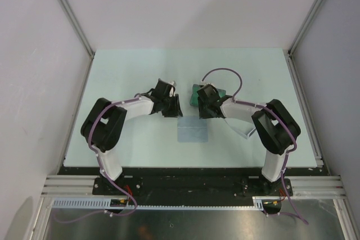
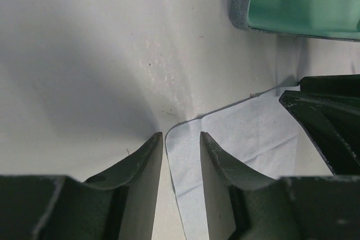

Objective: Organize the sunglasses
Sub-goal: Pick up the glasses cleaning cloth from the center of the board.

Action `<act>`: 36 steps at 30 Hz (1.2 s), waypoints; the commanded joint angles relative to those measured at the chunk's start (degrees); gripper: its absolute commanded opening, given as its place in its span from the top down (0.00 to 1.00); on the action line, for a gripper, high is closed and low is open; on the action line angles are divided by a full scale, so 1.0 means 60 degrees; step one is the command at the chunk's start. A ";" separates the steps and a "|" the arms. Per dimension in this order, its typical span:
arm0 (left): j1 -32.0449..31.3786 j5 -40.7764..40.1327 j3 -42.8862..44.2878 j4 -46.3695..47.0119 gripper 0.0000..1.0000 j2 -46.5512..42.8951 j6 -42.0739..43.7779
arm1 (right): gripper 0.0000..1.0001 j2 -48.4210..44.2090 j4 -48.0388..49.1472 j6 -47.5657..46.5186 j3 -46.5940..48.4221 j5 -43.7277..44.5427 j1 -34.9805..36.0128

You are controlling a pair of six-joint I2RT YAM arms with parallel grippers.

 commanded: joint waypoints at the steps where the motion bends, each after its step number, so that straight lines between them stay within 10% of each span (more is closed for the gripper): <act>1: -0.0098 -0.0578 -0.0231 -0.0813 0.61 -0.0016 0.0410 | 0.67 0.0340 -0.0219 -0.0061 -0.0093 0.0280 0.0061; 26: -0.0479 -0.0929 0.0047 -0.0959 0.88 0.0453 0.0191 | 0.78 0.0398 -0.0146 -0.0119 -0.0107 0.0016 0.0090; 36: -0.0464 -0.1061 0.0267 -0.0988 1.00 0.0219 0.0322 | 1.00 0.0179 -0.0043 -0.0485 -0.0107 -0.0013 0.0090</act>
